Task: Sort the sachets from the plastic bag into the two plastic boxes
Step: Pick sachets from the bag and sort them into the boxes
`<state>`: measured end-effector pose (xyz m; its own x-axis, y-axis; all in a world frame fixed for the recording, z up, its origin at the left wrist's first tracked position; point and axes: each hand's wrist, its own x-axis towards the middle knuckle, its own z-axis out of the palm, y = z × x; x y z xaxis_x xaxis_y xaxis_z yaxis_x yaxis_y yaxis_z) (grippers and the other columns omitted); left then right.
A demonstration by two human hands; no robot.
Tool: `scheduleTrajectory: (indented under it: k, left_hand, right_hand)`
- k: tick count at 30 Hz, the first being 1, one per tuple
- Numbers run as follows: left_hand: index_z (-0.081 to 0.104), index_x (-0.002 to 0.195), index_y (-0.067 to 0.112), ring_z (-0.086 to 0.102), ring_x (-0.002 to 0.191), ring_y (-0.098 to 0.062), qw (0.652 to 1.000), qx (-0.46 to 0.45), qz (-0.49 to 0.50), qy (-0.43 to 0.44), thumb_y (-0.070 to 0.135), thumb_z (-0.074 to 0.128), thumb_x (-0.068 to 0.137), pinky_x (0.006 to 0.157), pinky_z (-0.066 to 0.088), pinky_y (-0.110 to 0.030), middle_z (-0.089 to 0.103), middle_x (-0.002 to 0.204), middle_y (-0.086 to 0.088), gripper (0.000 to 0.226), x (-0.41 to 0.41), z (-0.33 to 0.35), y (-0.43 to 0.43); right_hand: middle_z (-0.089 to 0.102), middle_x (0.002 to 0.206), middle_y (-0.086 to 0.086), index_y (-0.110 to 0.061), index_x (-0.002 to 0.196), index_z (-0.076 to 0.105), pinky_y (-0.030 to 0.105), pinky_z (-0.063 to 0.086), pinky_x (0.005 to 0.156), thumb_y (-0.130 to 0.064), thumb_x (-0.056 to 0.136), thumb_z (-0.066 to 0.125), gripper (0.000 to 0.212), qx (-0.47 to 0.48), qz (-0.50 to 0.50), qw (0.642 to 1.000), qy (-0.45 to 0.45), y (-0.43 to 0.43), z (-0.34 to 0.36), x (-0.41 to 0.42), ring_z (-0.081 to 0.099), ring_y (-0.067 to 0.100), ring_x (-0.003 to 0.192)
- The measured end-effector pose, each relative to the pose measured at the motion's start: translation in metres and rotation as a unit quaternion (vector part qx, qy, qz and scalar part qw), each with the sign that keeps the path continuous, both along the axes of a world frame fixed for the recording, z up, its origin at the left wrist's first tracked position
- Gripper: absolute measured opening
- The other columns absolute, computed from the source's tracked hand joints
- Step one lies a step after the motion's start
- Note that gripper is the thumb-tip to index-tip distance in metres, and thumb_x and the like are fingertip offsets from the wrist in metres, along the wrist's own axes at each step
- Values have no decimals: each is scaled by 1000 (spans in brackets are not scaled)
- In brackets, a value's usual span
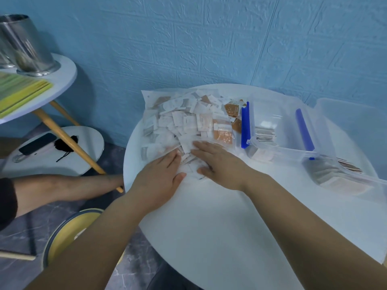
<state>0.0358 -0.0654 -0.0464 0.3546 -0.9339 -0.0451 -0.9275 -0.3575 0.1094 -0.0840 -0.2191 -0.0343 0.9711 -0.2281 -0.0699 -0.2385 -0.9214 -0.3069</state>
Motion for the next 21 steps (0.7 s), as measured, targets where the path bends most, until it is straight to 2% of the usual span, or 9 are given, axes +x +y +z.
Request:
scheduleTrajectory:
  k: [2,4,7,10,13,15,17,19,21]
  left_hand:
    - [10,149,20,-3,142,-6,998,6,-60,28,60,-13,71,108,-5,-15,-5,155,9,91,-3,1,5]
    - [23,146,22,-3,138,3,991,-22,-104,78,59,-8,71,106,-6,-10,5,150,18,89,-5,0,9]
    - [48,134,23,30,131,4,977,-130,-83,149,54,14,84,105,20,-12,38,138,20,68,-4,5,14]
    - [63,119,14,53,114,-13,969,-225,-36,92,38,30,91,96,34,-17,62,122,0,49,0,3,16]
    - [50,132,8,44,128,-20,983,-175,34,52,32,35,96,104,30,-25,48,139,-5,46,-2,4,11]
    - [30,144,11,24,139,-15,993,-107,42,38,31,32,100,110,20,-25,27,152,-1,48,-2,2,9]
    - [22,147,14,17,141,-13,996,-75,25,29,40,23,99,111,16,-24,16,155,2,54,-3,0,10]
    - [23,146,16,17,141,-12,997,-69,1,39,54,3,86,110,15,-21,14,156,3,74,-6,-1,13]
    - [31,144,16,25,139,-15,996,-72,-32,46,56,-6,78,107,15,-19,20,154,1,85,-7,-5,18]
  right_hand:
    - [10,156,-8,-24,145,27,24,7,114,-32,96,45,52,-2,10,1000,6,-1,-1,-3,7,10,144]
    - [18,154,-11,-27,141,35,21,12,112,-30,97,44,46,-1,14,1000,10,-1,5,-8,14,8,142]
    - [45,141,-11,-29,130,52,23,35,101,-25,96,44,35,-23,13,999,-28,1,19,-15,41,7,128]
    - [58,127,-3,-21,124,59,28,42,96,-18,95,47,31,-4,15,997,-78,6,22,-12,52,15,117]
    - [41,145,-3,-19,133,49,29,30,108,-20,96,44,37,9,23,998,-55,13,14,-3,36,15,133]
    - [21,154,-5,-22,143,32,28,16,114,-25,98,40,46,-17,30,999,2,17,7,-1,17,13,142]
    - [8,156,-8,-24,147,20,29,8,117,-28,99,36,50,-42,37,998,38,17,5,-4,5,11,144]
    - [8,156,-10,-25,147,21,30,7,117,-29,100,34,48,-37,38,998,40,16,6,-12,3,10,144]
    - [17,154,-12,-25,144,30,26,12,116,-29,100,34,44,-25,35,999,33,14,9,-23,8,8,143]
